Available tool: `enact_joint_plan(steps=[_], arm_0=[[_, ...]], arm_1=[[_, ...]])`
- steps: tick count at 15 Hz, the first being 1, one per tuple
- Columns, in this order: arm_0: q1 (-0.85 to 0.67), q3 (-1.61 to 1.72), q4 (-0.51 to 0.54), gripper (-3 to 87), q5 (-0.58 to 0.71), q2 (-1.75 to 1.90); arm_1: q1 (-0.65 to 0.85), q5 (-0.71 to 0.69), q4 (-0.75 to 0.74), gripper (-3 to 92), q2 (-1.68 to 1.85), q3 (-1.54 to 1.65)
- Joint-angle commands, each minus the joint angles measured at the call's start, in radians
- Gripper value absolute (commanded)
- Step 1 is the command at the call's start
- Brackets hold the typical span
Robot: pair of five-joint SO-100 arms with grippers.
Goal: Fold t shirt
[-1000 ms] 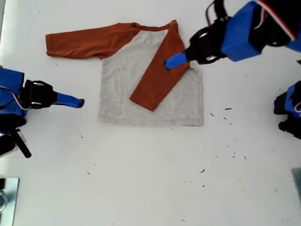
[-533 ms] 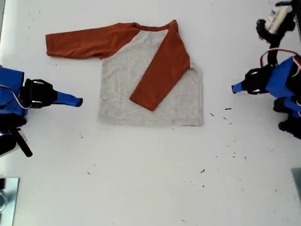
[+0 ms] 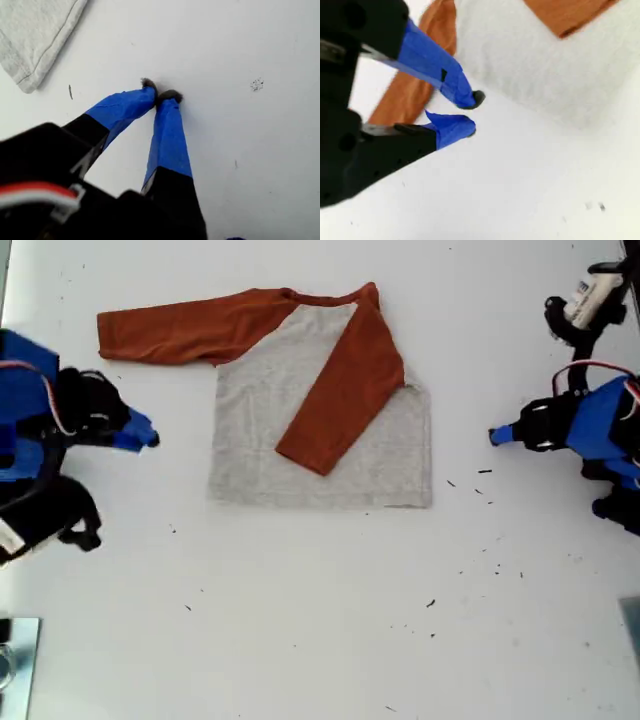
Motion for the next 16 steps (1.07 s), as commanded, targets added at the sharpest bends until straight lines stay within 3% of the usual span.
enact_joint_plan(steps=[1,2,5,8,16], arm_0=[[-0.299,-0.129,0.031,25.4,0.178,-0.040],[-0.414,-0.127,0.025,31.3,0.244,-0.055],[-0.692,-0.060,0.002,35.2,0.316,-0.123],[-0.907,0.146,-0.114,35.5,0.327,-0.106],[-0.979,0.206,-0.291,30.8,0.285,-0.307]], arm_1=[[-0.018,0.018,0.095,3.5,0.173,0.054],[-0.020,0.018,0.097,3.5,0.181,0.054],[-0.014,0.012,0.095,3.5,0.181,0.055],[-0.015,0.005,0.094,3.5,0.181,0.055],[-0.020,0.003,0.092,3.5,0.181,0.055]])
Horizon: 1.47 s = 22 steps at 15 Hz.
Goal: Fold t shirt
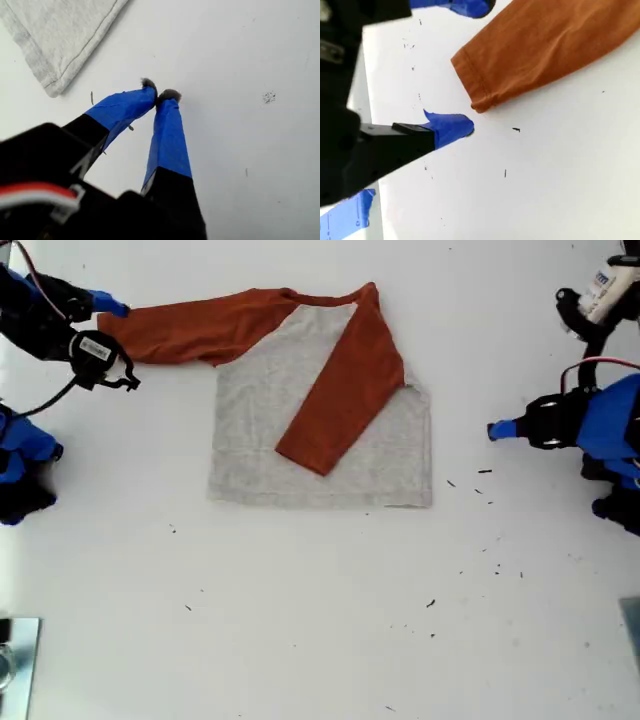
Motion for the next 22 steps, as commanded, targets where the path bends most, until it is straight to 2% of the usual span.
enact_joint_plan(steps=[1,4,5,7,10,13,17,19,20,21,22], arm_0=[[-0.025,0.011,-0.081,30.5,-0.025,-0.067],[-0.057,0.052,-0.201,27.3,-0.020,-0.186],[-0.078,0.060,-0.241,20.8,-0.002,-0.213],[-0.095,0.064,-0.268,-0.2,0.023,-0.160],[-0.038,-0.028,-0.184,-0.2,0.035,0.011],[0.236,-0.244,-0.103,-0.3,-0.026,0.166],[0.630,-0.661,-0.074,-0.3,-0.109,-0.172],[0.775,-0.931,-0.100,-0.3,-0.026,-0.426],[0.854,-1.123,-0.100,4.1,0.054,-0.569],[0.904,-1.299,-0.061,33.5,0.123,-0.703],[0.917,-1.385,-0.021,30.0,0.163,-0.756]], arm_1=[[-0.006,-0.003,-0.006,3.5,0.014,0.049],[-0.008,-0.002,-0.005,3.5,0.014,0.049],[-0.009,-0.002,-0.005,3.5,0.014,0.049],[-0.009,0.000,-0.005,3.5,0.014,0.049],[-0.011,0.002,-0.003,3.5,0.014,0.049],[-0.011,0.006,-0.003,3.5,0.014,0.051],[-0.002,0.015,-0.002,3.5,0.014,0.052],[-0.002,0.023,0.002,3.5,0.014,0.052],[-0.002,0.025,0.003,3.5,0.014,0.052],[0.000,0.025,0.003,3.5,0.014,0.052],[0.000,0.028,0.005,3.5,0.014,0.054]])
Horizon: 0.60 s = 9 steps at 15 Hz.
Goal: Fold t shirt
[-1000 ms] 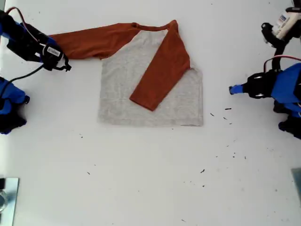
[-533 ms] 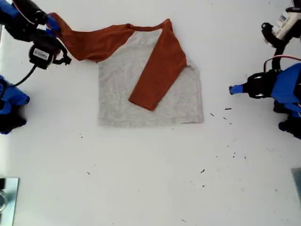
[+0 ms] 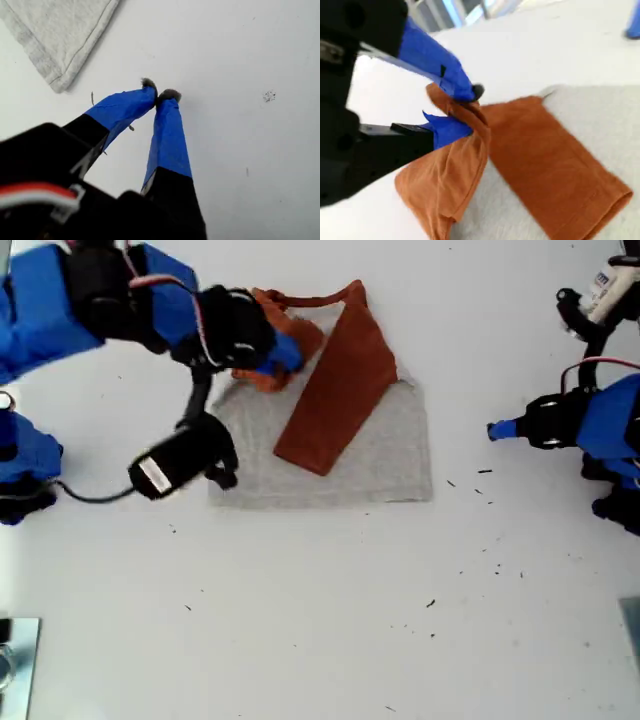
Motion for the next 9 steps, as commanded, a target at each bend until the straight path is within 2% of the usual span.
enact_joint_plan(steps=[1,4,7,9], arm_0=[[0.037,-0.210,0.041,17.5,0.060,-0.023],[-0.014,-0.020,0.052,16.2,0.066,0.222],[-0.098,0.609,-0.089,14.9,0.051,0.601],[-0.149,1.077,-0.158,12.2,-0.058,0.868]], arm_1=[[0.000,0.015,0.005,3.5,0.014,0.054],[0.000,0.017,0.005,3.5,0.014,0.054],[0.002,0.017,0.005,3.5,0.014,0.054],[0.002,0.017,0.005,3.5,0.014,0.054]])
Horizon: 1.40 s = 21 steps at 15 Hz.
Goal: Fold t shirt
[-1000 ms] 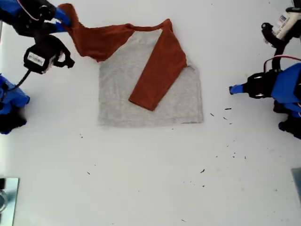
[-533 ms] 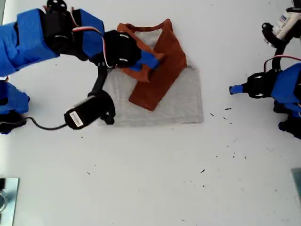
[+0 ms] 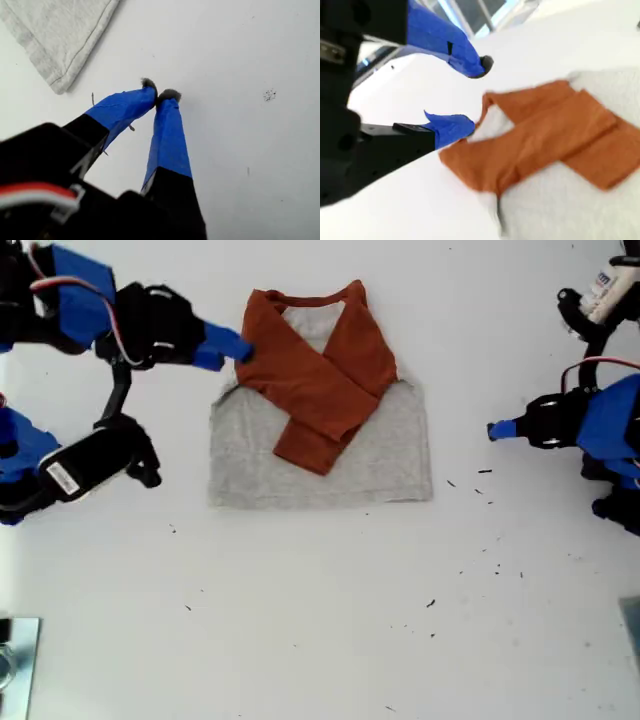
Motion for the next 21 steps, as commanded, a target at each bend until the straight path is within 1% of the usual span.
enact_joint_plan(steps=[1,2,4,6,7,8,9,10,12,13,14,15,16,18,20,21], arm_0=[[-0.054,0.503,-0.094,8.5,-0.091,0.342],[-0.063,0.673,-0.123,6.8,-0.120,0.474],[-0.075,0.933,-0.121,-0.2,-0.166,0.736],[-0.041,1.066,-0.124,-0.3,-0.210,0.923],[-0.035,1.042,-0.126,-0.3,-0.219,0.879],[-0.017,0.927,-0.124,-0.3,-0.215,0.735],[0.031,0.724,-0.061,-0.3,-0.215,0.531],[0.094,0.492,0.021,-0.3,-0.219,0.370],[0.179,0.095,0.178,-0.3,-0.201,0.135],[0.229,-0.063,0.255,3.0,-0.199,0.023],[0.278,-0.164,0.293,21.1,-0.199,-0.071],[0.313,-0.224,0.314,27.5,-0.201,-0.149],[0.341,-0.252,0.325,29.1,-0.213,-0.198],[0.359,-0.210,0.296,30.0,-0.233,-0.249],[0.356,-0.077,0.181,29.7,-0.241,-0.259],[0.356,0.006,0.104,29.7,-0.250,-0.265]], arm_1=[[0.003,0.009,0.005,3.5,0.014,0.052],[0.005,0.009,0.005,3.5,0.014,0.052],[0.006,0.012,0.005,3.5,0.014,0.052],[0.008,0.021,0.006,3.4,0.014,0.054],[0.003,0.031,0.006,3.3,0.006,0.046],[-0.031,0.066,-0.051,3.2,-0.094,0.006],[-0.106,0.115,-0.101,3.2,-0.367,-0.178],[-0.121,0.094,-0.061,3.2,-0.684,-0.468],[-0.178,0.074,0.098,3.4,-1.077,-0.966],[-0.202,0.092,0.183,5.9,-1.223,-1.157],[-0.230,0.118,0.232,21.8,-1.336,-1.293],[-0.258,0.135,0.253,31.0,-1.427,-1.385],[-0.279,0.147,0.265,35.9,-1.499,-1.436],[-0.310,0.169,0.238,35.1,-1.585,-1.460],[-0.331,0.196,0.170,32.1,-1.638,-1.405],[-0.342,0.196,0.084,30.9,-1.644,-1.345]])
